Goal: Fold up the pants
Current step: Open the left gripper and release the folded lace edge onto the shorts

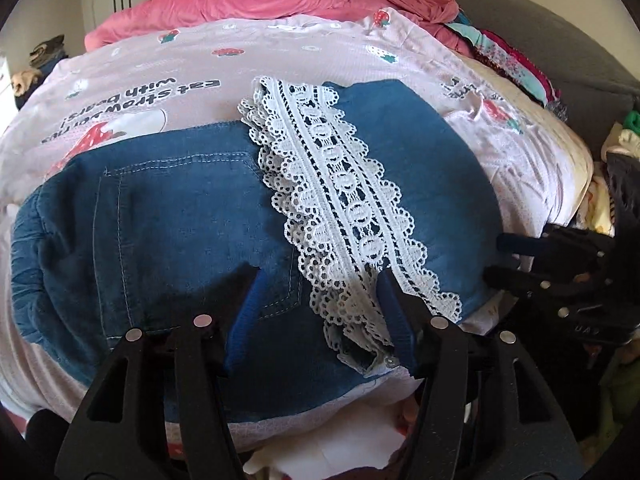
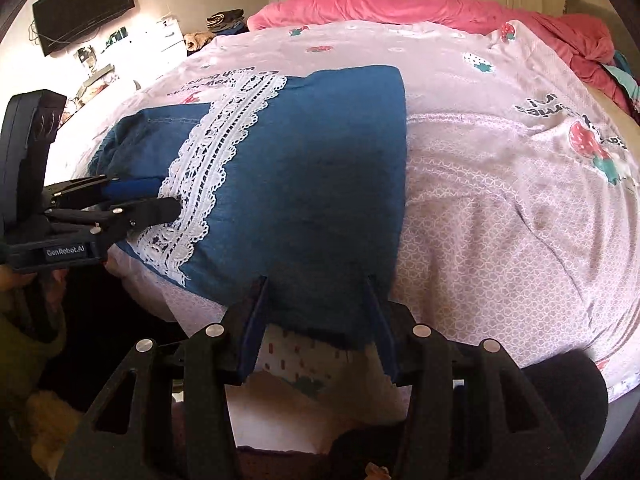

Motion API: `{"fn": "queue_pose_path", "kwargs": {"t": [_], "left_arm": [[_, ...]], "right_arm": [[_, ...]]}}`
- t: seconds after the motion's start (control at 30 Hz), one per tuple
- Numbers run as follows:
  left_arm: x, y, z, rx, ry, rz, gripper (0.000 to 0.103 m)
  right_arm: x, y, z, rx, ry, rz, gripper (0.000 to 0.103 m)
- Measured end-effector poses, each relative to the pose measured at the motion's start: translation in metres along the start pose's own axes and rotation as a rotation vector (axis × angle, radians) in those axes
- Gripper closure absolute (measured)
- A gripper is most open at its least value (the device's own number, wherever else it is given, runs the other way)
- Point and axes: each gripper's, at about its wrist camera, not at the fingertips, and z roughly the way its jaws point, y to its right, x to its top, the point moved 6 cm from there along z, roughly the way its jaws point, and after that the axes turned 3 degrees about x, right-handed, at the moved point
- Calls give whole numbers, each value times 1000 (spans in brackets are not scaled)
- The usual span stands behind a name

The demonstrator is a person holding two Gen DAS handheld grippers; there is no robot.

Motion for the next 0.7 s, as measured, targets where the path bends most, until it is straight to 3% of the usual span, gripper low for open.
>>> {"fn": "queue_pose_path", "kwargs": {"t": [0.47,0.57,0.7], "left_arm": [[1,11,-18,-37,12,-20,46],[1,12,-23,-44,18,-22,45],[2,9,-29,-45,29,-28,42]], "right_arm": [[2,-3,-5,8,-5,7,50],[3,-3,-10,21,0,22,40],[5,-3,-20,20,21,27,39]]}}
